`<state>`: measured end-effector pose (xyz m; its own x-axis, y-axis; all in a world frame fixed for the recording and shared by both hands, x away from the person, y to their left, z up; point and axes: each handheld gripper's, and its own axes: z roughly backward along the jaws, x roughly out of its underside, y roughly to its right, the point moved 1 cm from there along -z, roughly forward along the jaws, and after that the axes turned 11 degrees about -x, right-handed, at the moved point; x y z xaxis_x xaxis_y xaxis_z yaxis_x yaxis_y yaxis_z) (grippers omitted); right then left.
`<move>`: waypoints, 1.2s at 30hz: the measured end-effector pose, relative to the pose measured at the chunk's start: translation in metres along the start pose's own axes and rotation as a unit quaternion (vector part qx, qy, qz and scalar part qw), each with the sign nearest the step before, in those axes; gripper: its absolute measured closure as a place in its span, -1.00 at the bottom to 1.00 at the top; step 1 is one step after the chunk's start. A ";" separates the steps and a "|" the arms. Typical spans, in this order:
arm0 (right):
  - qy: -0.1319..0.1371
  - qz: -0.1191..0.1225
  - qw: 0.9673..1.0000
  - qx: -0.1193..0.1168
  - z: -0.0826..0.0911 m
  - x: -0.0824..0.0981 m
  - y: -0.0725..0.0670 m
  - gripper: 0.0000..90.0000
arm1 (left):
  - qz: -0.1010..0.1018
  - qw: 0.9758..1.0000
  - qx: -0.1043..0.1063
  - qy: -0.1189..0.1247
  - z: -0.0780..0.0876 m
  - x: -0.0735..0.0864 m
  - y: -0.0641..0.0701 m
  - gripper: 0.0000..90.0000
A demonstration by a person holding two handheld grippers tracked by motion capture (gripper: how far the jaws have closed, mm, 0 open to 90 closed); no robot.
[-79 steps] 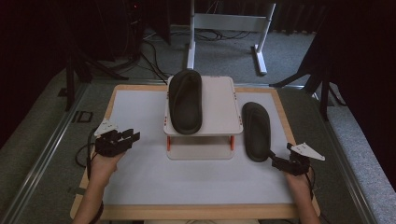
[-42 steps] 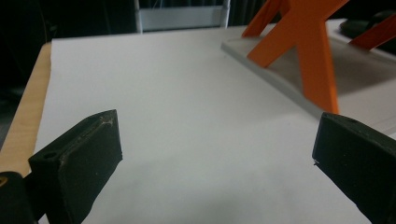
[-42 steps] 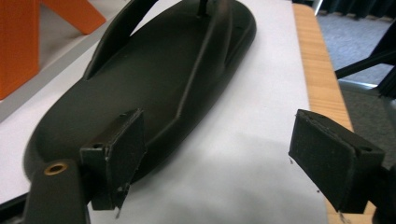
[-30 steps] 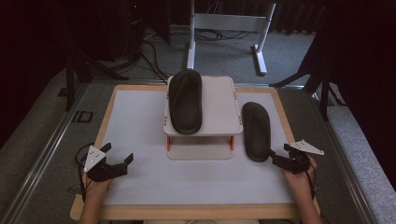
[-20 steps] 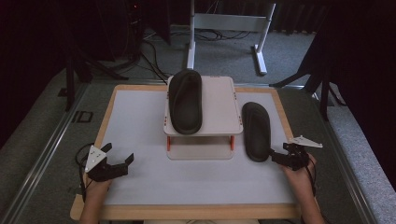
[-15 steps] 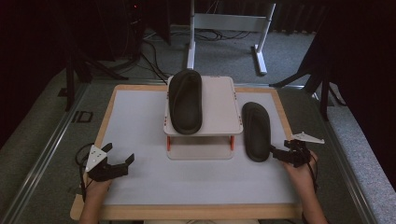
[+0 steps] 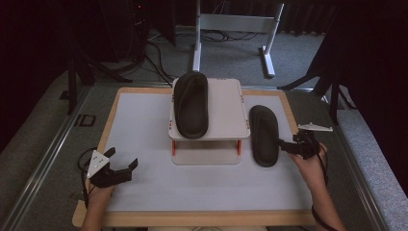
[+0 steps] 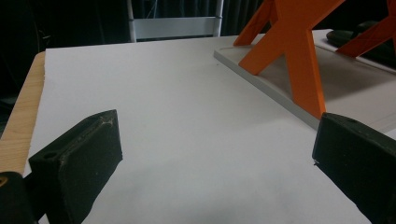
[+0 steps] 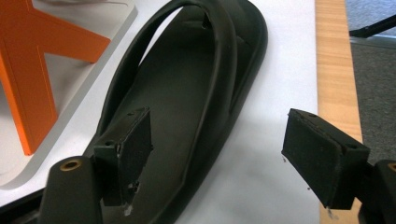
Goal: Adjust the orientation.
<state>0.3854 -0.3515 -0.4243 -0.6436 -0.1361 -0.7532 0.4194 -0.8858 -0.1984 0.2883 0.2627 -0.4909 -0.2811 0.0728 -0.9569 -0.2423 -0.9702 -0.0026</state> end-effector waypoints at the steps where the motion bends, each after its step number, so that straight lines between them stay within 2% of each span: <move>1: -0.001 -0.001 1.000 0.003 -0.001 -0.002 0.001 -0.48 | 0.000 1.000 0.000 -0.001 0.000 0.000 0.000 -0.98; 6: -0.025 -0.011 1.000 -0.003 -0.010 -0.016 0.007 -0.49 | 0.002 1.000 0.002 -0.001 0.000 0.000 0.000 -0.98; 11: -0.048 -0.020 0.999 0.003 -0.018 -0.028 0.016 -0.48 | 0.003 1.000 0.004 -0.003 -0.001 0.000 -0.001 -0.98; 18: -0.077 -0.020 0.997 0.004 -0.029 -0.046 0.024 -0.34 | 0.004 1.000 0.006 -0.003 -0.001 0.000 -0.001 -0.98; 21: -0.090 -0.029 0.996 0.000 -0.034 -0.055 0.025 -0.29 | 0.004 1.000 0.006 -0.003 -0.001 0.000 -0.001 -0.98; 23: -0.103 -0.034 0.994 -0.006 -0.038 -0.059 0.026 -0.18 | 0.004 1.000 0.006 -0.004 -0.001 0.000 -0.001 -0.98; 28: -0.140 -0.050 0.989 -0.014 -0.050 -0.066 0.027 -0.08 | 0.005 1.000 0.007 -0.006 -0.001 0.000 -0.001 -0.98; 32: -0.159 -0.048 0.986 0.000 -0.056 -0.071 0.027 0.00 | 0.006 1.000 0.008 -0.006 -0.001 0.000 -0.001 -0.98; 35: -0.182 -0.048 0.982 0.001 -0.060 -0.076 0.027 0.18 | 0.007 1.000 0.008 -0.006 -0.001 0.000 -0.001 -0.98; 36: -0.188 -0.057 0.981 0.003 -0.062 -0.077 0.027 0.23 | 0.007 1.000 0.009 -0.005 -0.001 0.000 -0.001 -0.98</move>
<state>0.4860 -0.3374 -0.4104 -0.8768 -0.1884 -0.4424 0.3279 -0.9073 -0.2634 0.2898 0.2637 -0.4910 -0.2943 0.0621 -0.9537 -0.2546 -0.9669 0.0156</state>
